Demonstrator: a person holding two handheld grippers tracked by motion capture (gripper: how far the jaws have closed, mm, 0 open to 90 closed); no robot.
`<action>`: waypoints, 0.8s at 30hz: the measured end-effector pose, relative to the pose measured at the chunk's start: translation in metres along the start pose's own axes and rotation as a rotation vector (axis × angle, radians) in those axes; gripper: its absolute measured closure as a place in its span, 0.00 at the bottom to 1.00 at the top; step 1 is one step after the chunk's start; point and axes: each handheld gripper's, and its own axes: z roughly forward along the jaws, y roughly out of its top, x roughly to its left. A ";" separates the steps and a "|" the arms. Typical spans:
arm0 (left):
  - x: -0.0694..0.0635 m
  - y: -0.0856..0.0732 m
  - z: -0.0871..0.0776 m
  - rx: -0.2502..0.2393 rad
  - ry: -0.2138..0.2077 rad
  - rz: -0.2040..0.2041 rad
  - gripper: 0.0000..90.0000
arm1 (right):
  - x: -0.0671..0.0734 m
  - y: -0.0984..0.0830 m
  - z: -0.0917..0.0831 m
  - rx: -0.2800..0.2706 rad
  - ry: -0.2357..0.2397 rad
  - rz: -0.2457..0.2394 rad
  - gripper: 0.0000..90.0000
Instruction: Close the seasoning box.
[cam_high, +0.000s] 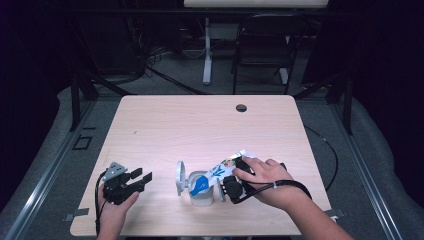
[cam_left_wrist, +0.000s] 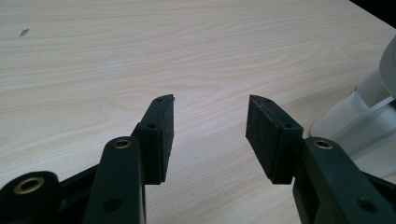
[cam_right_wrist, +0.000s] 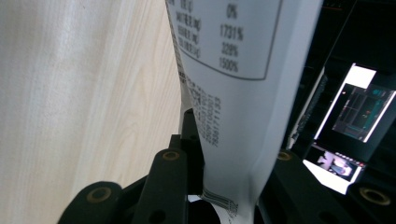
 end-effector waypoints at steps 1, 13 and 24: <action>0.000 0.000 0.000 0.000 0.000 0.000 0.58 | 0.000 -0.001 0.001 -0.006 0.003 0.012 0.85; 0.000 0.000 0.001 0.001 0.003 0.002 0.58 | 0.006 -0.012 0.008 -0.074 0.094 0.193 0.86; 0.000 -0.001 0.002 0.010 0.006 0.005 0.58 | 0.008 -0.016 0.008 -0.110 0.143 0.273 0.86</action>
